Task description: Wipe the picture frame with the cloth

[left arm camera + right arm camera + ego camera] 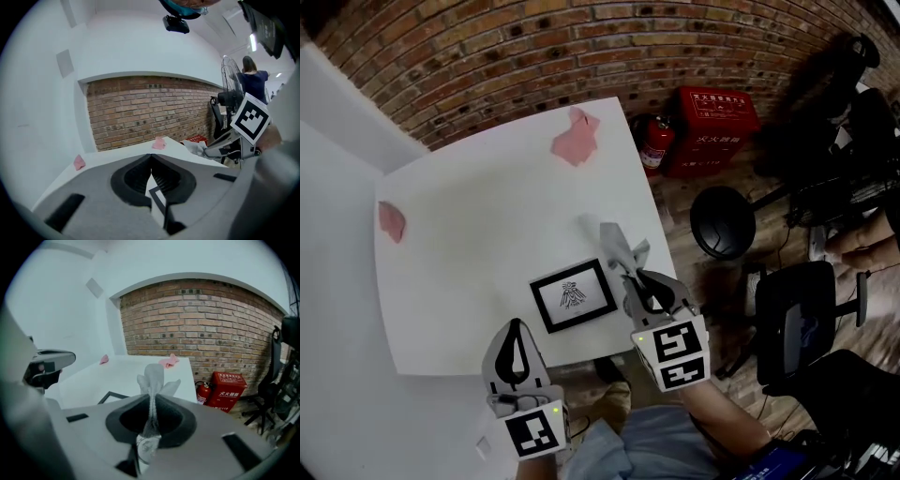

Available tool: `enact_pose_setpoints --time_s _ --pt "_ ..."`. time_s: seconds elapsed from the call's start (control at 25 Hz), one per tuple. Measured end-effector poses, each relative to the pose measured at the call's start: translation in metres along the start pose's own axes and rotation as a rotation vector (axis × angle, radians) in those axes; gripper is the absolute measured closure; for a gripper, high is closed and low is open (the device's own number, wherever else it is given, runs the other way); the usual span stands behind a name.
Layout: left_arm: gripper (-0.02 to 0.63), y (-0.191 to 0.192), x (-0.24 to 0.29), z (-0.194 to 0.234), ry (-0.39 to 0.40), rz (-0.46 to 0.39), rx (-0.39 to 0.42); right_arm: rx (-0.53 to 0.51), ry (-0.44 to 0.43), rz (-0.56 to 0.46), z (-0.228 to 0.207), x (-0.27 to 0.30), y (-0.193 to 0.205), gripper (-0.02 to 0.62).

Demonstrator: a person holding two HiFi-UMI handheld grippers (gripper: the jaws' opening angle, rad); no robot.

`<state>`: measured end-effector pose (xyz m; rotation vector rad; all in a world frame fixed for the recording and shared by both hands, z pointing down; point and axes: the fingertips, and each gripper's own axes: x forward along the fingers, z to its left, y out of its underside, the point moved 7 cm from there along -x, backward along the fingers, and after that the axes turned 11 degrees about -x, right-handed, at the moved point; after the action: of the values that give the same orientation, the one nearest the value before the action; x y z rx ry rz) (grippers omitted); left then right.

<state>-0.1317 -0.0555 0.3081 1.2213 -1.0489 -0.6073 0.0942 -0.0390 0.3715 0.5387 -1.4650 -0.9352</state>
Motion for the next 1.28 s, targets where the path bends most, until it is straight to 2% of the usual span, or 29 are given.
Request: enact_pose_setpoints --time_s 0.16,0.44,0.56,0.72,0.92,1.28 --pt "0.597 -0.024 -0.016 -0.006 0.006 -0.056 0.012 -0.015 0.047 -0.081 -0.003 -0.032 -0.018 0.554" --pt "0.597 -0.081 -0.049 -0.01 0.003 -0.224 0.03 -0.054 0.106 -0.26 0.002 -0.092 -0.06 0.554" --pt "0.597 -0.102 -0.067 -0.013 -0.002 -0.267 0.028 -0.08 0.121 -0.323 0.009 -0.12 -0.075 0.554" --pt "0.597 -0.121 -0.089 -0.015 -0.007 -0.305 0.026 -0.109 0.126 -0.398 0.022 -0.147 -0.09 0.554" --pt "0.597 -0.124 -0.108 -0.017 0.002 -0.33 0.021 -0.15 0.141 -0.456 0.031 -0.168 -0.097 0.554" --pt "0.597 -0.123 -0.114 -0.016 0.019 -0.336 0.014 -0.182 0.167 -0.48 0.036 -0.178 -0.101 0.558"
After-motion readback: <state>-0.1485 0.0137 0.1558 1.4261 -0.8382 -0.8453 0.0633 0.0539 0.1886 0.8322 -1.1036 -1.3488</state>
